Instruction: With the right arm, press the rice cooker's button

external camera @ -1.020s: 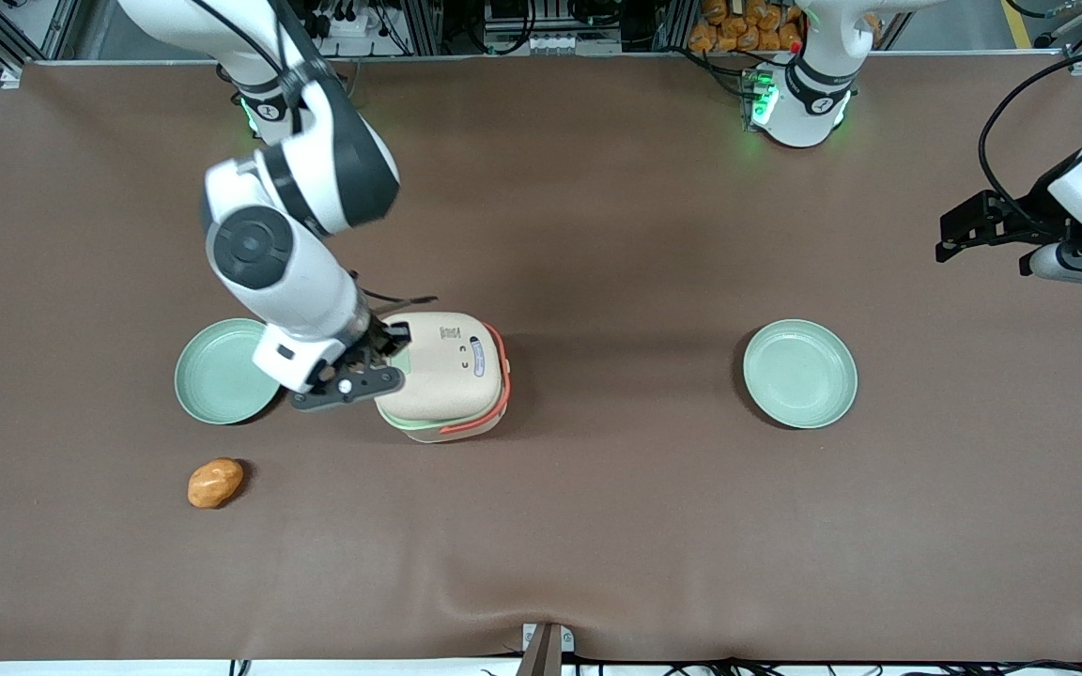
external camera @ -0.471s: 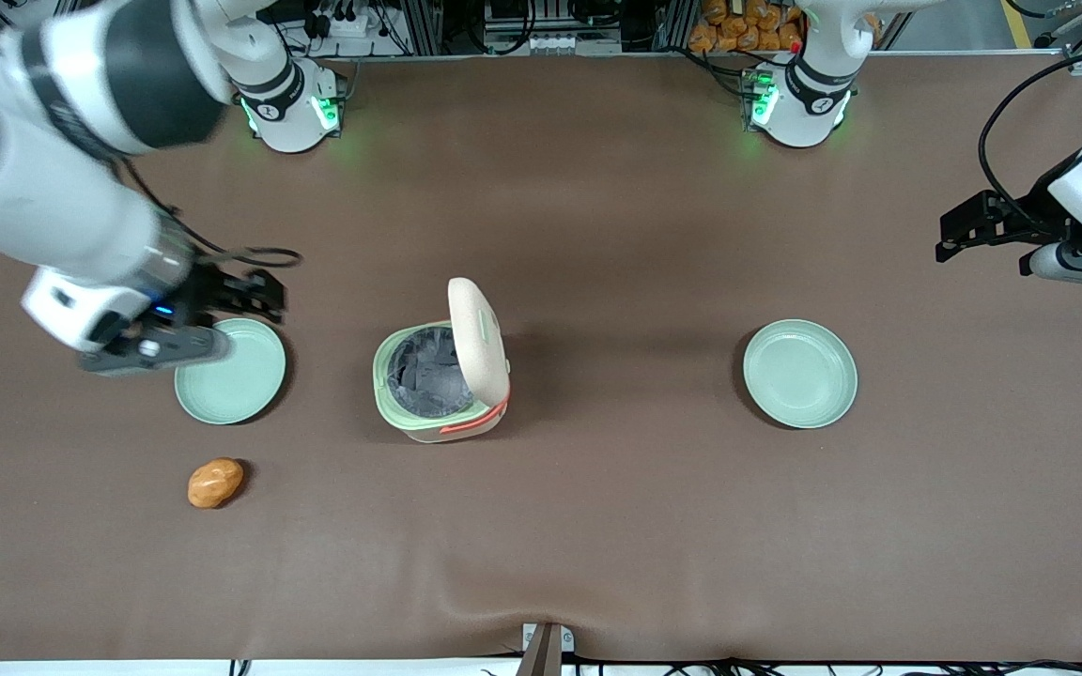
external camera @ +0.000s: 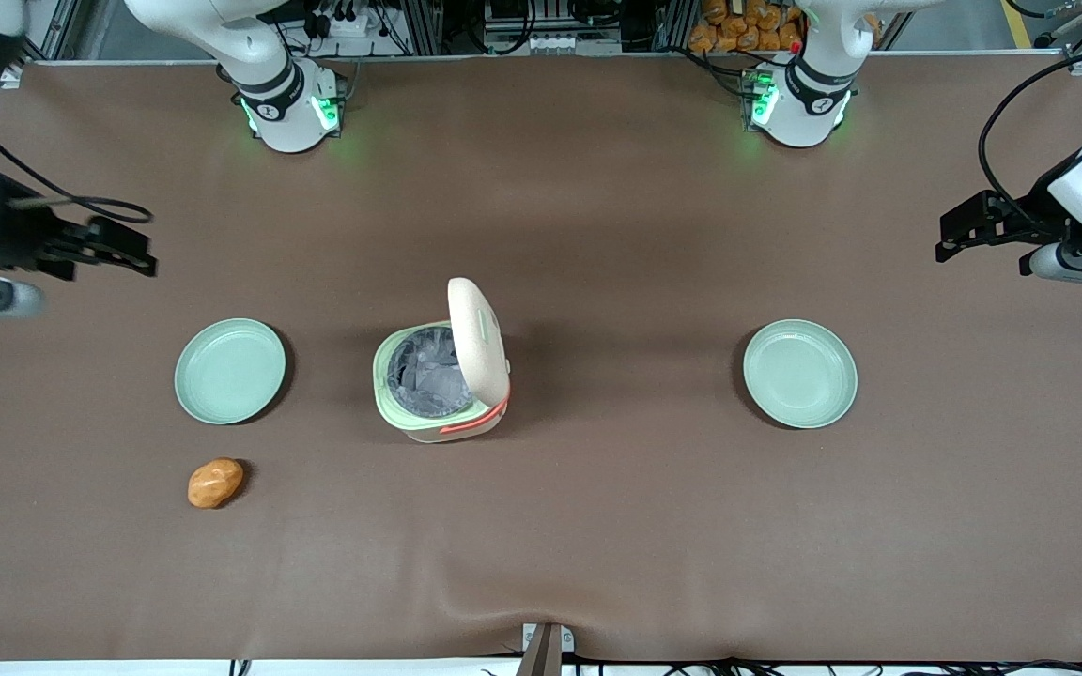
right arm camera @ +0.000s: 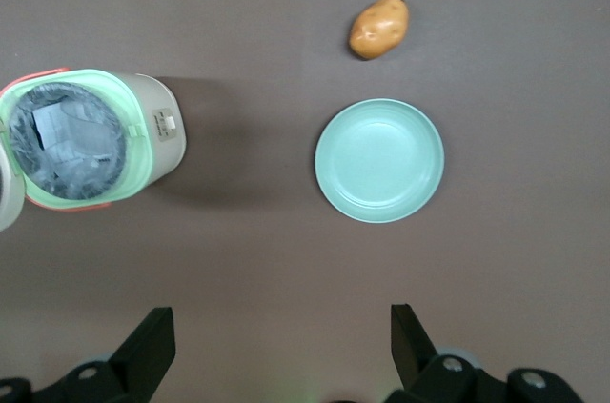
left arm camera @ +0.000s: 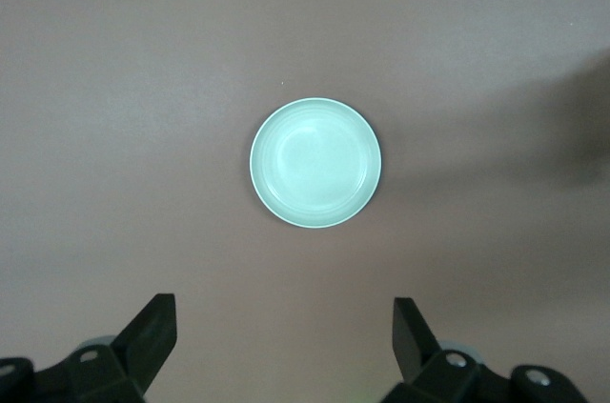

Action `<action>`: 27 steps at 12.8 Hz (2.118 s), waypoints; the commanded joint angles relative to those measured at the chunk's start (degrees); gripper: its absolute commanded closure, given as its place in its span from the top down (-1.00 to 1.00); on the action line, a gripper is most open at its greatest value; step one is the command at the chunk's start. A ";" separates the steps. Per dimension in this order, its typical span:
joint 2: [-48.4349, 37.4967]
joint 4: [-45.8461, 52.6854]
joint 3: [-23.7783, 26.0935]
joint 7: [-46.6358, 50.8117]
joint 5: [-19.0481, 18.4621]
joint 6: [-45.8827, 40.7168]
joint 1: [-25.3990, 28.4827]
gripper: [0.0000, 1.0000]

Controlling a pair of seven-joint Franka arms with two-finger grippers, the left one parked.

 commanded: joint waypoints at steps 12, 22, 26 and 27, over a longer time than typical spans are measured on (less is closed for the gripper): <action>-7.37 -8.82 0.93 -3.26 -1.08 3.50 -2.11 1.00; -10.36 -11.82 0.93 -3.35 -4.32 2.72 -4.66 1.00; -13.79 -17.01 0.93 -3.44 -5.91 2.81 -5.45 1.00; -14.14 -17.01 0.93 -3.61 -6.09 2.89 -5.45 1.00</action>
